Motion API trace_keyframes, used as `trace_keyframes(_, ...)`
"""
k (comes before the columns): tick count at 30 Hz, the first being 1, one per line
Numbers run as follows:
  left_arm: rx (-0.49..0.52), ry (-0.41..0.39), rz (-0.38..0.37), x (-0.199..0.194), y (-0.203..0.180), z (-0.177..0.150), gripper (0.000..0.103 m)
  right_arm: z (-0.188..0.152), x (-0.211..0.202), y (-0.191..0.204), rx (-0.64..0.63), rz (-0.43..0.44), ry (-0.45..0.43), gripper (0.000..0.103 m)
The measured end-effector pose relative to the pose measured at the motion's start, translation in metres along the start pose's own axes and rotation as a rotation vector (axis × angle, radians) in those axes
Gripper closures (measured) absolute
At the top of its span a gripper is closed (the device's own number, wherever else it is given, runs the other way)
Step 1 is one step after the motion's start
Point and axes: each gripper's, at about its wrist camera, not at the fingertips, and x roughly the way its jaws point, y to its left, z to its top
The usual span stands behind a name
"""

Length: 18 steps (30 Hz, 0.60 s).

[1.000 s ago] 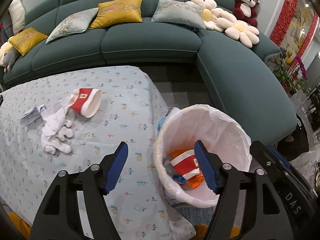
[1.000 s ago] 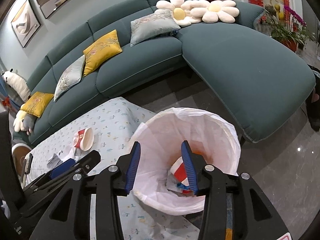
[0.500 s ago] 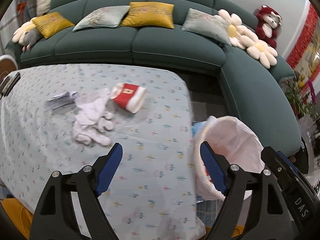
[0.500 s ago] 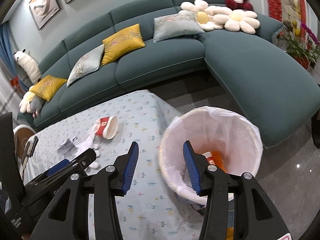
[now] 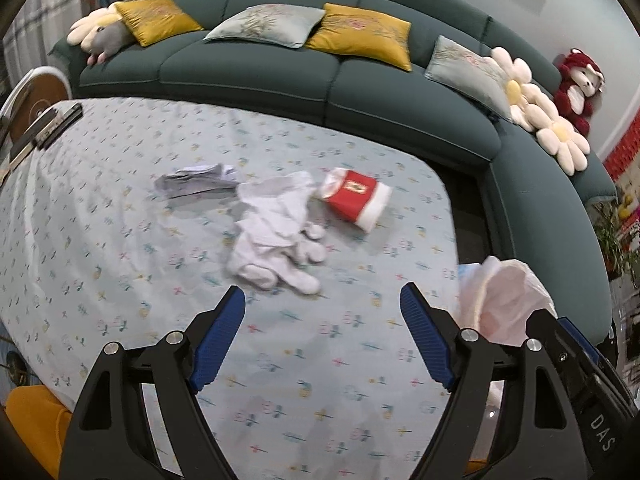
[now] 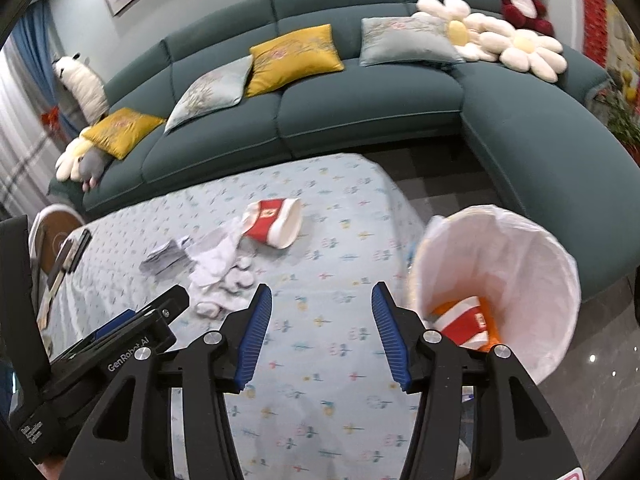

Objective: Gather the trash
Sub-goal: 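Move both tools back to the table toward the white glove and tissue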

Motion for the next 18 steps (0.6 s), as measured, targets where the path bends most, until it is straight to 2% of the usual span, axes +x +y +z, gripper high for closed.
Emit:
trace_keyframes(10, -0.115, 0.049, 0.071, 0.031, 0.081, 0.004, 0.025, 0.0, 0.061, 0.071, -0.115, 0.05, 0.086, 0.052)
trace_keyframes(18, -0.137, 0.074, 0.118, 0.063, 0.125, 0.017, 0.025, 0.011, 0.128, 0.112, -0.132, 0.083, 0.164, 0.053)
